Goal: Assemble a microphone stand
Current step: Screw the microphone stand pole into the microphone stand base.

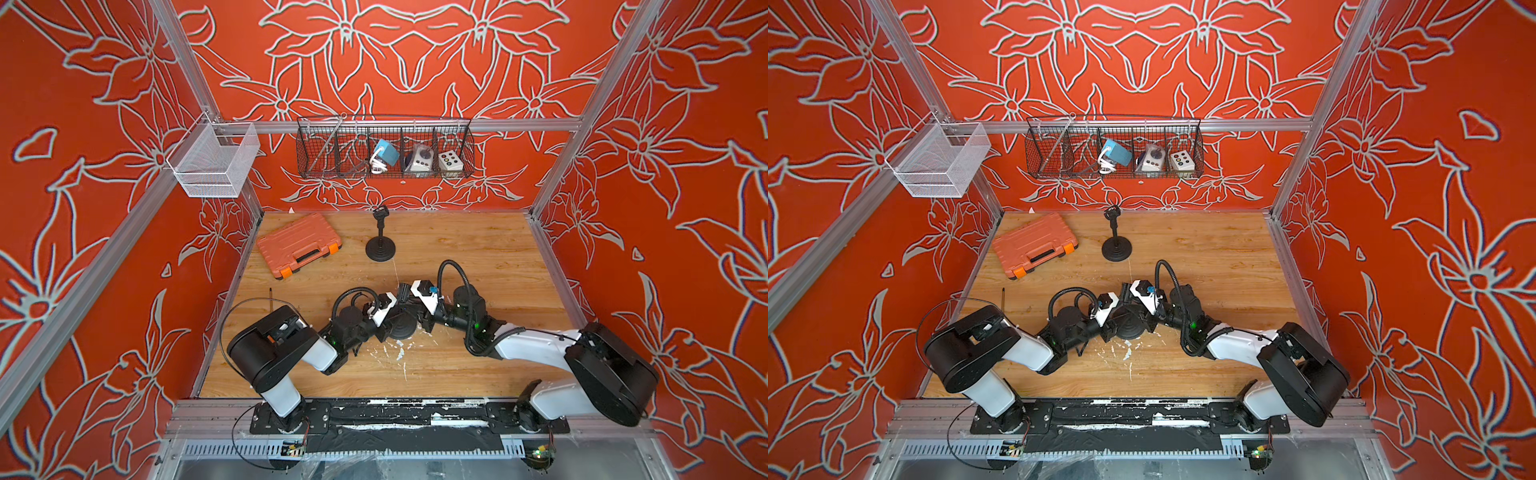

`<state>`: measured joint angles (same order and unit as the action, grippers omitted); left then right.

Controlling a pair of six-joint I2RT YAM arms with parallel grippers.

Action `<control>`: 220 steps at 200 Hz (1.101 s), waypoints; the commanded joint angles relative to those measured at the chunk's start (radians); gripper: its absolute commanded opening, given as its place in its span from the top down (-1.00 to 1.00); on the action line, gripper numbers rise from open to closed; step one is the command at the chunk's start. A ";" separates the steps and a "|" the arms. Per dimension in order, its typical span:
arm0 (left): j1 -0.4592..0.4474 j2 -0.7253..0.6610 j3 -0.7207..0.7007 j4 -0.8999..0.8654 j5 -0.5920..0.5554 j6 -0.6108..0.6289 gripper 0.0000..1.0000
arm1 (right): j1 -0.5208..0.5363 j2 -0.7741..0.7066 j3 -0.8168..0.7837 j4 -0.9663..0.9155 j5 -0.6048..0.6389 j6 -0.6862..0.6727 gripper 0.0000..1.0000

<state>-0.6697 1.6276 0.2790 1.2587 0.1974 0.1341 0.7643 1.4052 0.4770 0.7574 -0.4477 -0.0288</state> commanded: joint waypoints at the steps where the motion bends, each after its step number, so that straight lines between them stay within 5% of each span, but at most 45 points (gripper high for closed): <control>1: -0.005 -0.041 -0.019 0.061 -0.025 0.006 0.03 | 0.020 0.012 -0.018 -0.159 -0.031 0.010 1.00; 118: -0.005 0.078 0.063 0.124 0.049 -0.011 0.30 | 0.022 -0.008 -0.043 -0.160 -0.066 0.013 1.00; 165: -0.005 0.078 0.055 0.099 0.047 0.011 0.78 | 0.021 -0.024 -0.048 -0.170 -0.045 -0.006 1.00; 220: -0.005 0.126 -0.002 0.124 0.032 0.059 0.92 | -0.072 -0.092 0.018 -0.368 -0.246 -0.200 0.16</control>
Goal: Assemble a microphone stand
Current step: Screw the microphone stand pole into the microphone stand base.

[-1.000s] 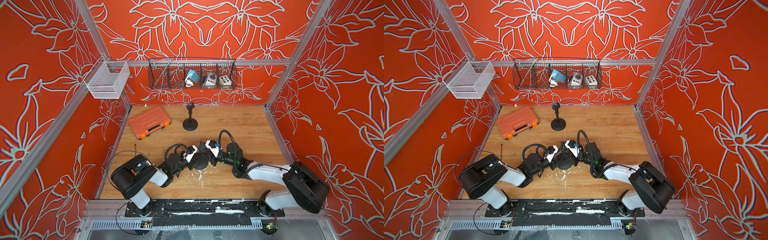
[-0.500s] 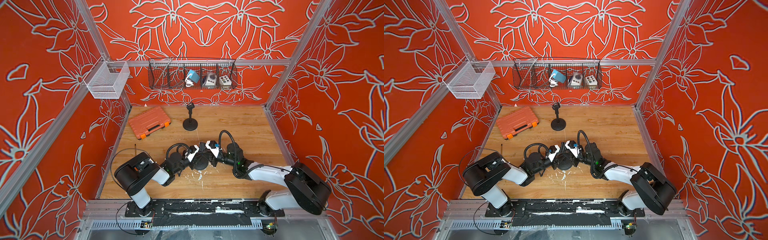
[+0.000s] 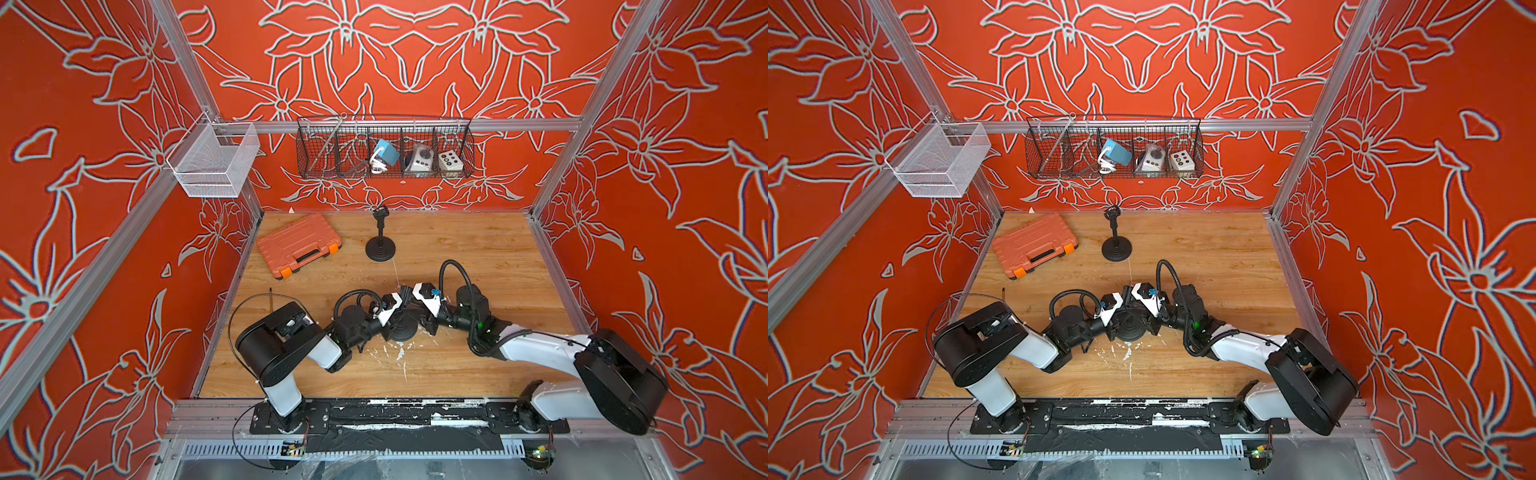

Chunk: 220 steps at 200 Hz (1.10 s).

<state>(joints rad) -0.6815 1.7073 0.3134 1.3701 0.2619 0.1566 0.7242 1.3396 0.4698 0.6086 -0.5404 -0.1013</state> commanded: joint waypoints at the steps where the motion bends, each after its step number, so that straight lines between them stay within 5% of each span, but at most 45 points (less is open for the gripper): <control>1: 0.007 0.048 -0.037 0.016 -0.033 0.037 0.92 | -0.035 -0.027 0.028 -0.223 -0.159 -0.132 0.15; 29: 0.007 0.054 -0.048 0.020 -0.032 0.034 0.94 | -0.092 -0.039 0.065 -0.273 -0.297 -0.261 0.03; 165: 0.007 0.052 -0.045 0.020 -0.009 0.021 0.95 | -0.163 0.218 0.459 -0.705 -0.590 -0.749 0.14; 203: 0.007 0.054 -0.043 0.019 -0.009 0.021 0.95 | -0.162 0.261 0.497 -0.729 -0.643 -0.749 0.48; 220: 0.007 0.054 -0.042 0.018 -0.009 0.020 0.93 | -0.161 0.268 0.476 -0.677 -0.638 -0.701 1.00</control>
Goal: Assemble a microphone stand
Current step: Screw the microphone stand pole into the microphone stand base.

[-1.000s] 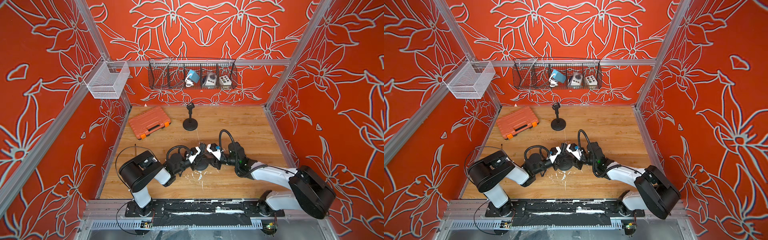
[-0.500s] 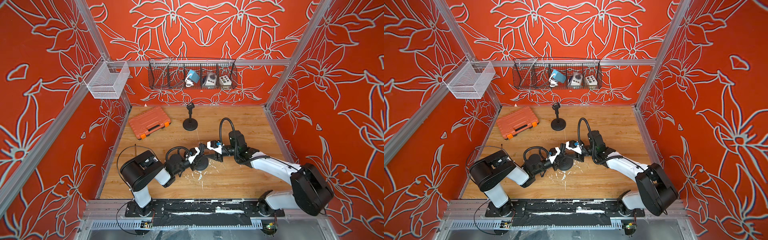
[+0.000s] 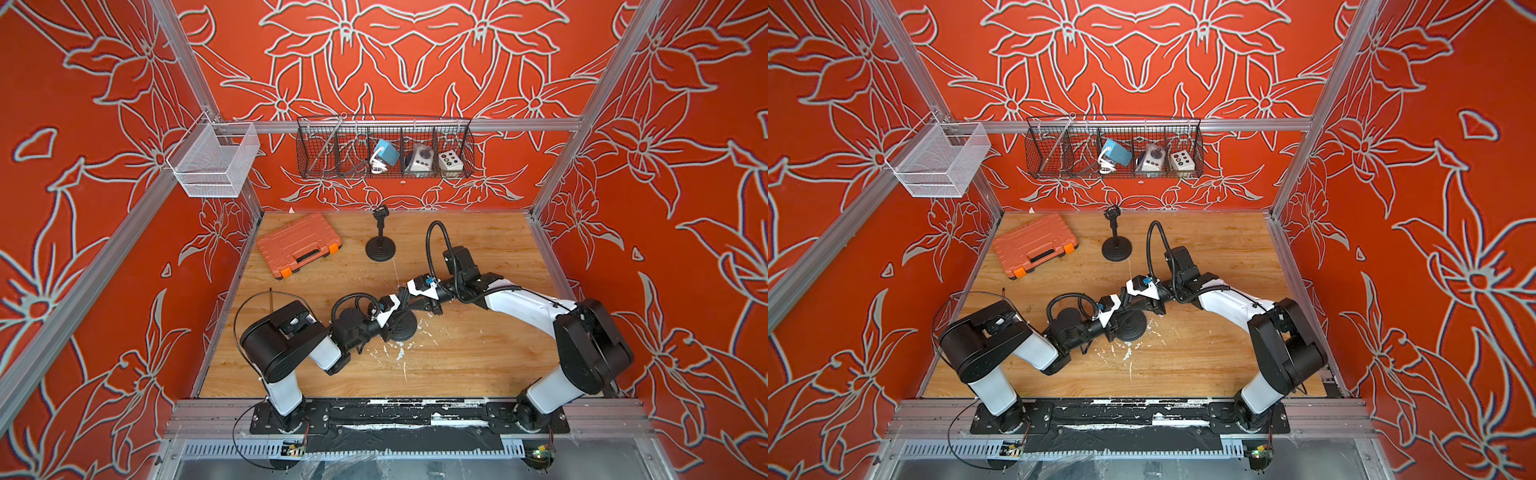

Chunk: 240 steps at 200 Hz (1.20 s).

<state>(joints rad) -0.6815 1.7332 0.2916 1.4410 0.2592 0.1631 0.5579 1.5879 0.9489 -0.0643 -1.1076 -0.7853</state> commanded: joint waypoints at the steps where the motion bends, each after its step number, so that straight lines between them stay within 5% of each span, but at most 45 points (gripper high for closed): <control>1: 0.007 0.028 -0.020 -0.054 -0.006 0.013 0.93 | 0.005 0.019 -0.005 0.001 -0.071 -0.014 1.00; 40: 0.007 0.028 -0.017 -0.051 -0.013 0.009 0.71 | 0.021 -0.016 -0.108 0.198 0.040 0.168 1.00; 111: 0.006 -0.052 -0.020 -0.069 -0.018 -0.023 0.33 | 0.127 -0.118 -0.366 0.547 0.556 0.555 1.00; 196: 0.007 -0.180 -0.007 -0.193 -0.043 -0.001 0.54 | 0.391 -0.191 -0.490 0.631 1.182 0.790 1.00; 240: 0.007 -0.141 -0.006 -0.175 -0.046 0.007 0.60 | 0.422 -0.186 -0.493 0.641 1.150 0.811 1.00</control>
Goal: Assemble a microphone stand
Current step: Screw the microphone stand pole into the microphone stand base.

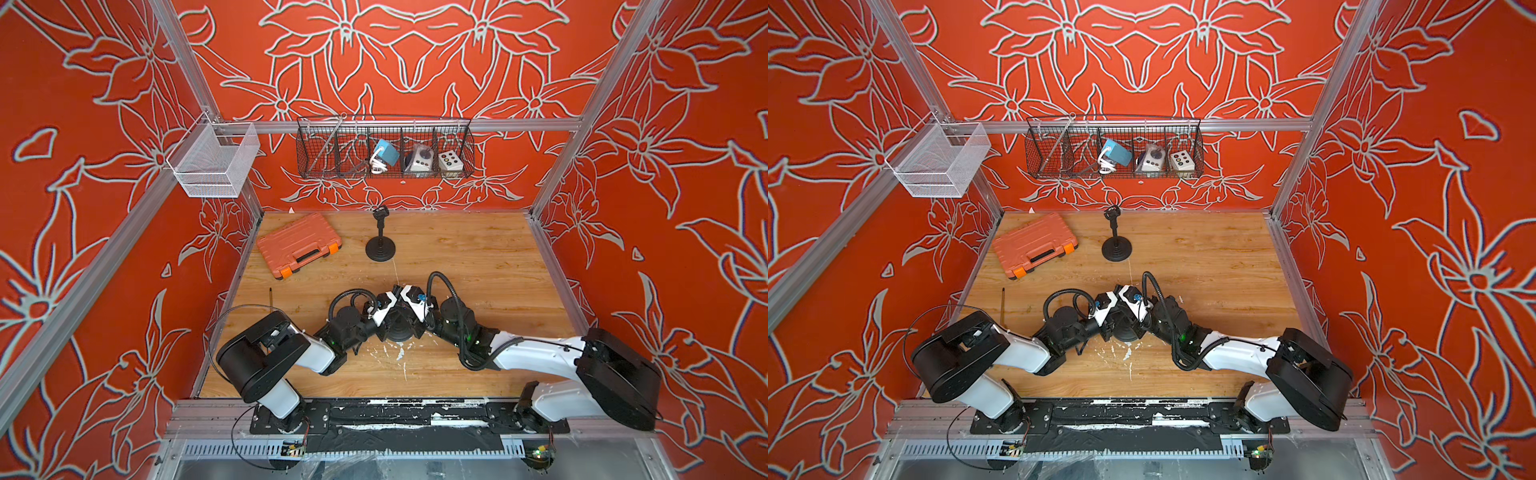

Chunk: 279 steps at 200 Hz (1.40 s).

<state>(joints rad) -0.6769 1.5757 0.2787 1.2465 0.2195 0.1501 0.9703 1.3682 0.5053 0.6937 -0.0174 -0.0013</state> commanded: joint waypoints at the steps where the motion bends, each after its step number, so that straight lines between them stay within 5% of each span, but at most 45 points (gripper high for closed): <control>1: 0.002 0.018 0.007 0.021 -0.006 0.021 0.61 | 0.010 0.033 -0.050 -0.114 0.057 0.027 1.00; 36: 0.002 0.071 0.010 0.047 0.044 0.045 0.90 | -0.029 -0.036 -0.075 -0.094 -0.132 -0.058 0.98; 46: 0.001 0.083 0.011 0.042 0.059 0.055 0.95 | -0.058 -0.072 -0.050 -0.168 -0.233 -0.106 0.84; 63: 0.000 0.102 0.008 0.048 0.076 0.067 0.99 | -0.129 -0.124 -0.030 -0.235 -0.395 -0.165 0.21; 75: 0.001 0.112 0.005 0.054 0.078 0.069 1.00 | -0.200 -0.148 -0.024 -0.240 -0.496 -0.174 -0.05; 103: 0.000 0.119 0.001 0.054 0.077 0.072 1.00 | -0.306 -0.155 0.025 -0.324 -0.712 -0.300 -0.14; 144: 0.000 0.134 0.005 0.051 0.094 0.075 1.00 | -0.360 -0.055 0.173 -0.536 -0.942 -0.542 -0.07; 235: 0.001 0.139 0.011 0.045 0.106 0.076 1.00 | -0.374 0.140 0.365 -0.694 -1.056 -0.713 0.19; 256: 0.001 0.136 0.011 0.038 0.105 0.078 1.00 | -0.376 0.163 0.378 -0.691 -1.075 -0.708 0.78; 279: 0.001 0.129 0.014 0.027 0.095 0.075 0.84 | -0.376 0.165 0.357 -0.657 -1.070 -0.659 1.00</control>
<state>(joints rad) -0.6750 1.6833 0.2916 1.3769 0.3161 0.1917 0.5797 1.5120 0.8688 0.0513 -1.0382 -0.6678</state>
